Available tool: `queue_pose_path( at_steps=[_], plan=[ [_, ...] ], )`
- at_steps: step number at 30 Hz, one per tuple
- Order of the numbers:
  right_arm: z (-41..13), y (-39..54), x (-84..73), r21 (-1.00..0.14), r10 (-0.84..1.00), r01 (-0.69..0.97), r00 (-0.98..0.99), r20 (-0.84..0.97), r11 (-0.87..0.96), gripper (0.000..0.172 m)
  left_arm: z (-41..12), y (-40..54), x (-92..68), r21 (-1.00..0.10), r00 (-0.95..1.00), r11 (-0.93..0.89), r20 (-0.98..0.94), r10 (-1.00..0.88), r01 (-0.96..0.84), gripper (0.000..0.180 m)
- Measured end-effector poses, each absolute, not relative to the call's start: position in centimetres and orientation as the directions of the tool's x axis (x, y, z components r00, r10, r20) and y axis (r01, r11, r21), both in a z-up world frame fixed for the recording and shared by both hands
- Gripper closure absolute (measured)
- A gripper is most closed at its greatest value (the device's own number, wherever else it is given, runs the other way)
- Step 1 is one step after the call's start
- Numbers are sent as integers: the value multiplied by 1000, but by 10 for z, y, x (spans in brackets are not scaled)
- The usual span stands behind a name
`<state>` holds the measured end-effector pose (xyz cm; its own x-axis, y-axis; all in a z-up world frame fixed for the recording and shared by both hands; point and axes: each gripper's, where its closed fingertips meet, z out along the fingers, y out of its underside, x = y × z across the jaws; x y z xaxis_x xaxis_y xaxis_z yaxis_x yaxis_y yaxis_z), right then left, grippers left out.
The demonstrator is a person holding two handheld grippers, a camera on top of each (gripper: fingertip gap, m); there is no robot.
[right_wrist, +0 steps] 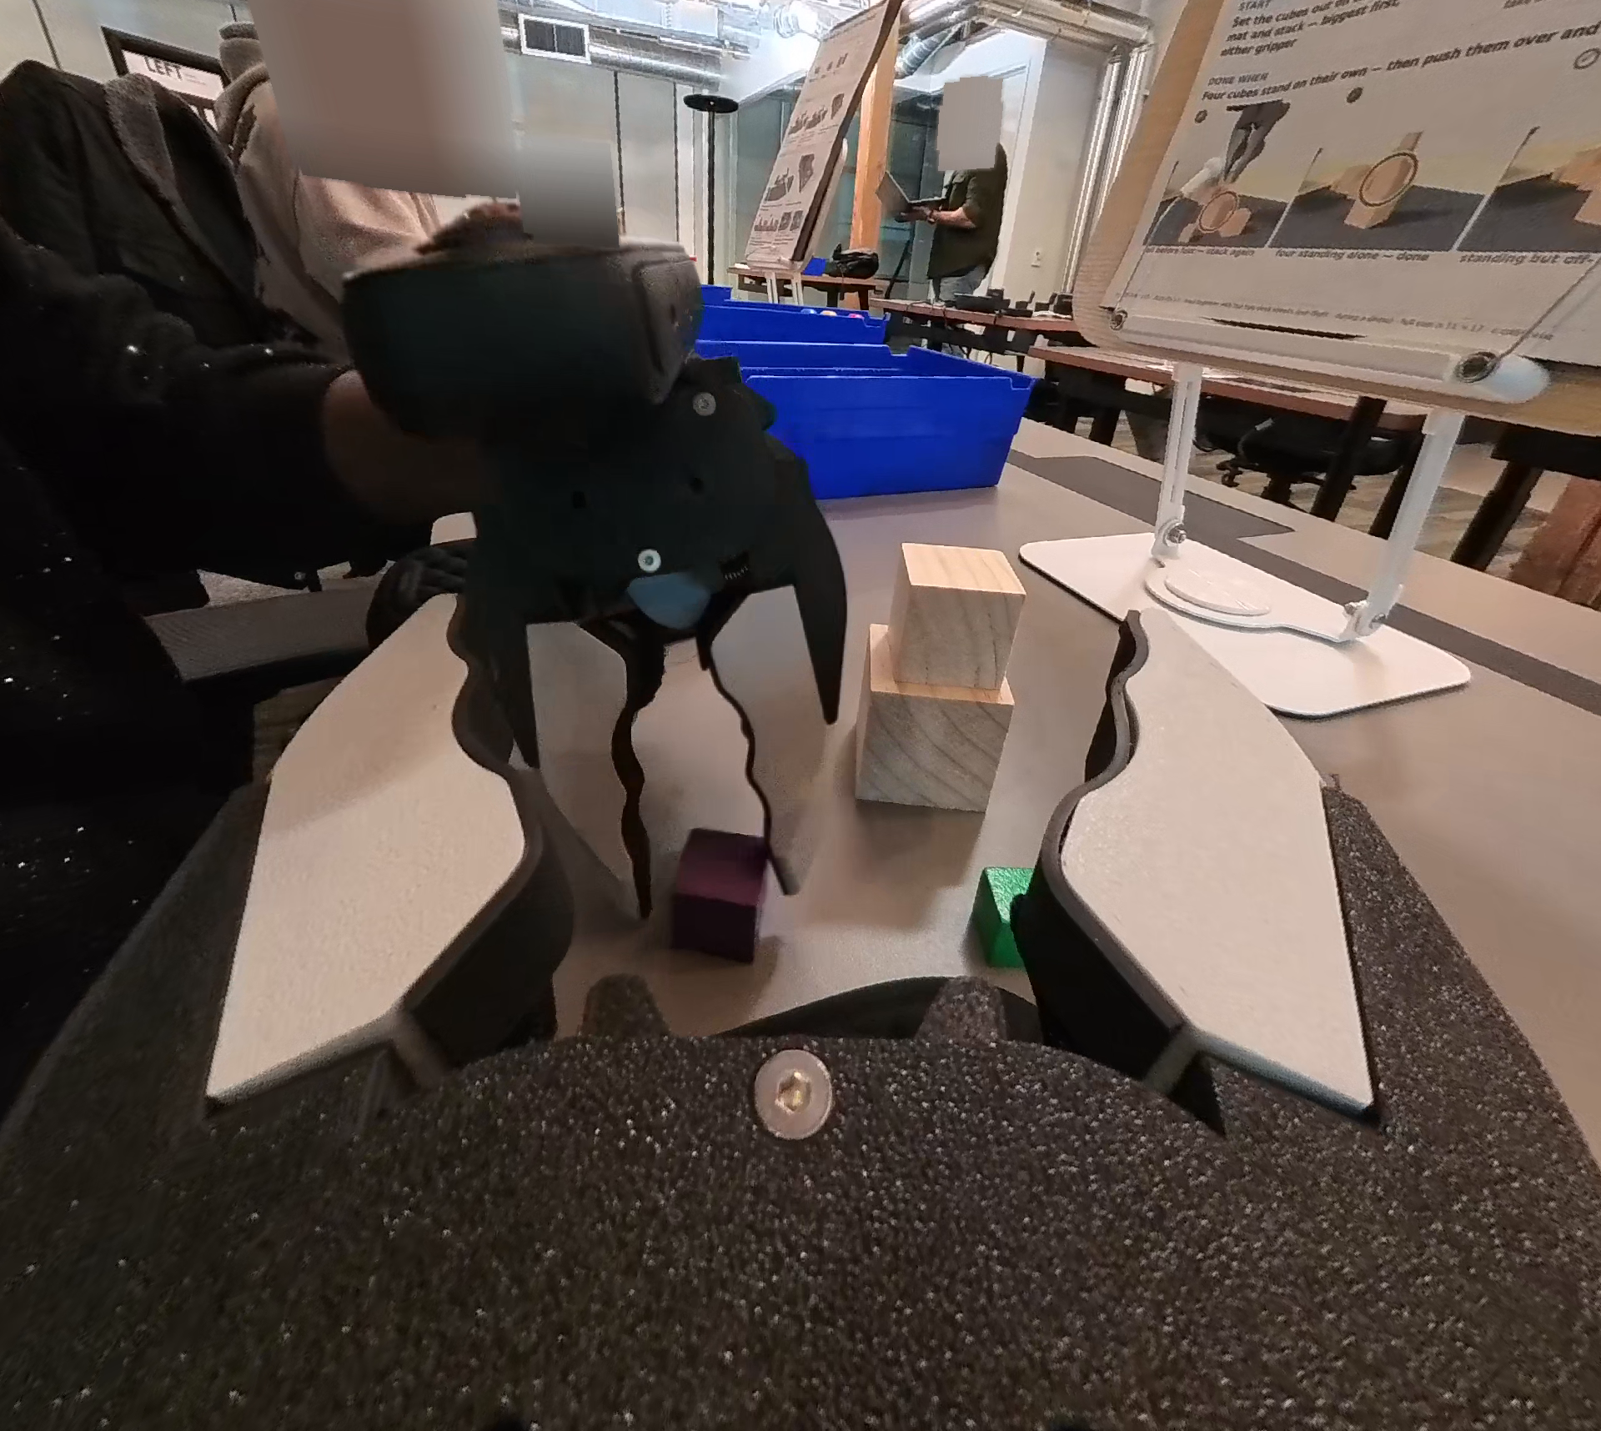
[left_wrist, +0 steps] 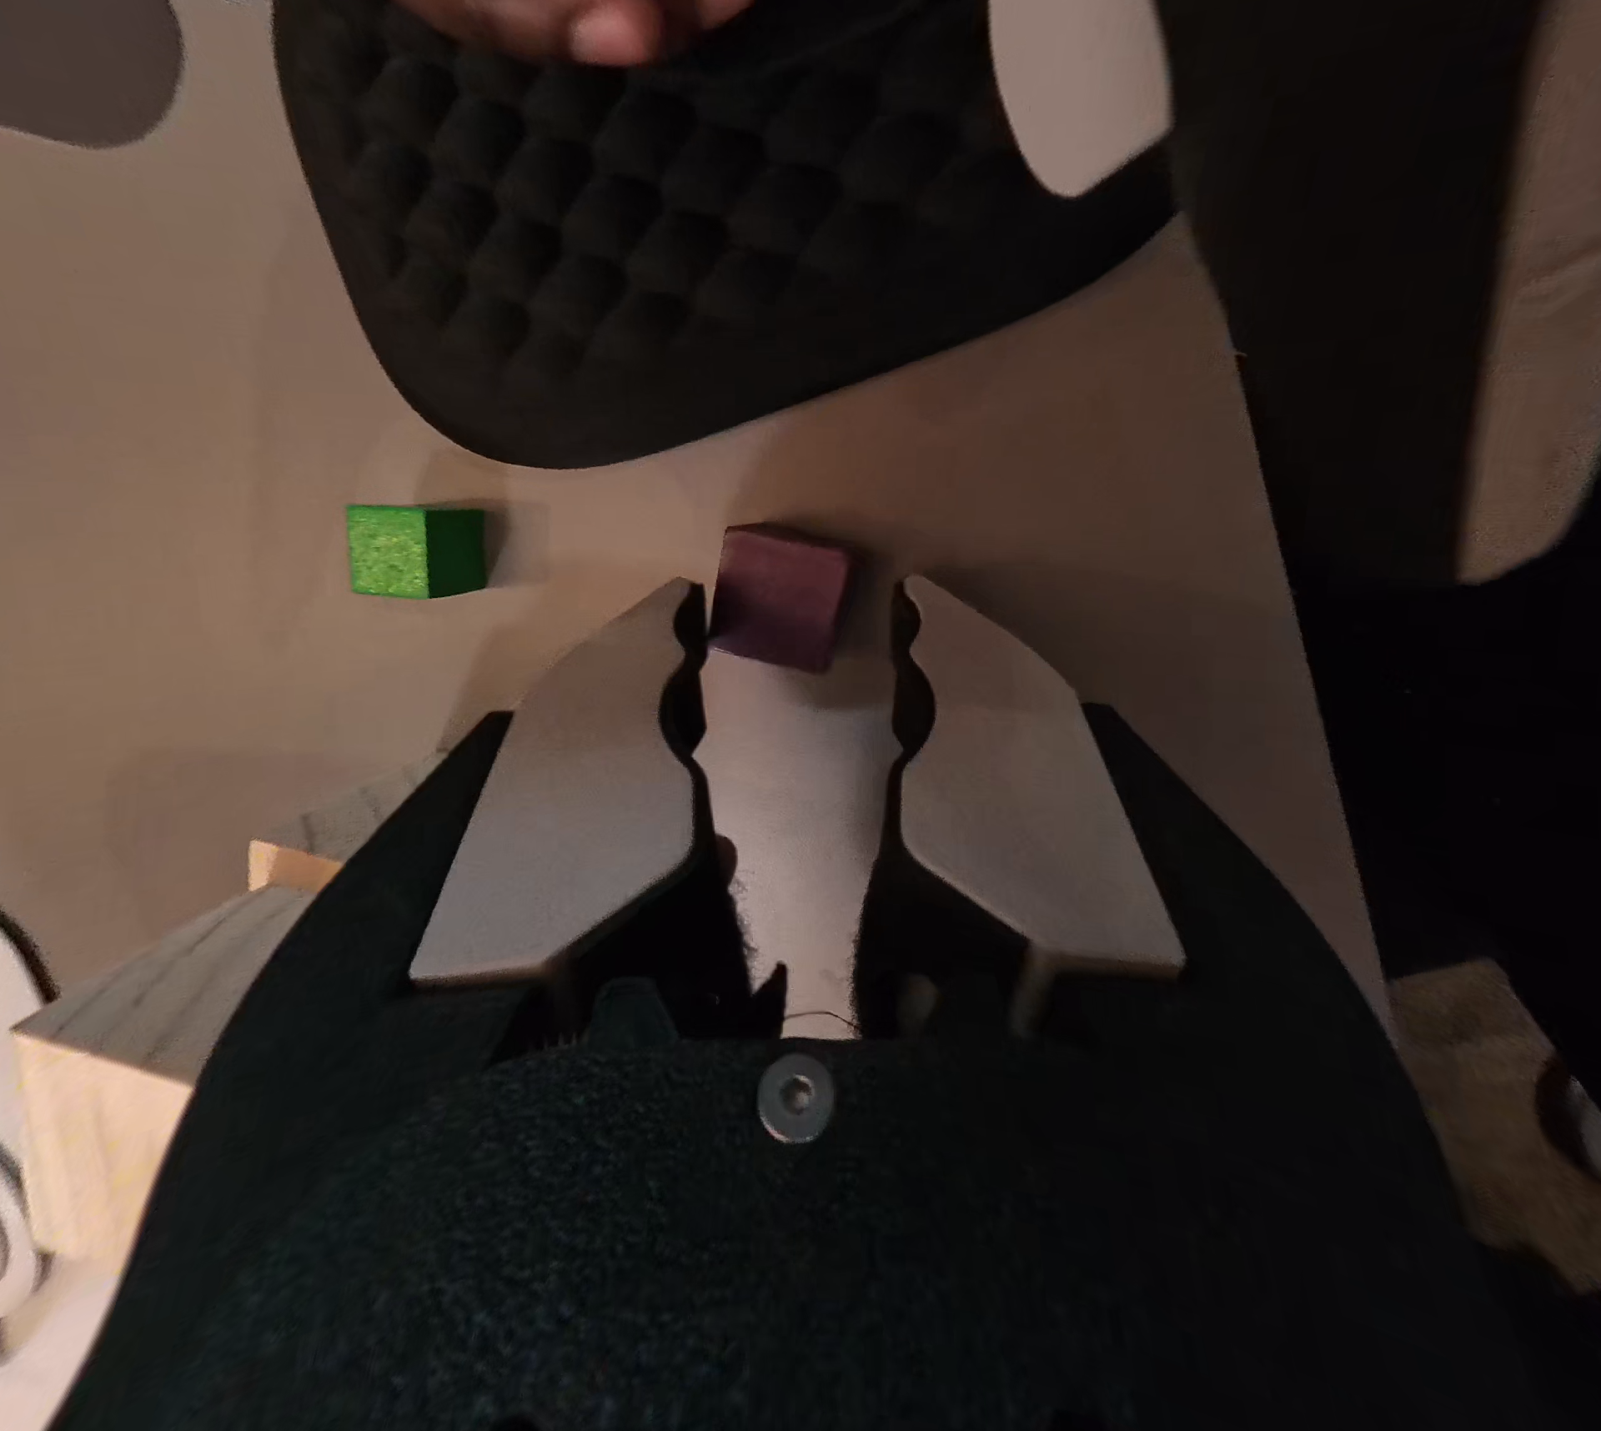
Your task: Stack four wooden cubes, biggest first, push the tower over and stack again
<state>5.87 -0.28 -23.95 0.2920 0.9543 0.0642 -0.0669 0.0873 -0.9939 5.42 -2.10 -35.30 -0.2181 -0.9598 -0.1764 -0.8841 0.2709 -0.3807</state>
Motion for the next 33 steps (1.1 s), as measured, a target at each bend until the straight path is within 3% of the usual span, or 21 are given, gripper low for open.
queue_pose_path(
  at_steps=[13,20,24,29,33],
  plan=[
    [-240,-2,59,-994,953,-67,296,60,83,42,-348,-24,55,-461,-82,111,-84,-993,-880,153],
    [-239,-1,59,-995,954,-73,296,50,75,44,-253,-1,21,-571,46,16,-94,-995,-821,153],
    [-240,-1,58,-995,954,-65,296,50,72,44,-224,38,0,-542,165,-80,-110,-980,-837,153],
    [-240,0,59,-995,953,-73,299,45,70,45,-231,70,-7,-475,281,-218,-65,-958,-853,153],
    [-239,-1,60,-994,953,-77,300,49,75,46,-241,72,2,-482,146,-96,-67,-987,-871,153]
  ],
)
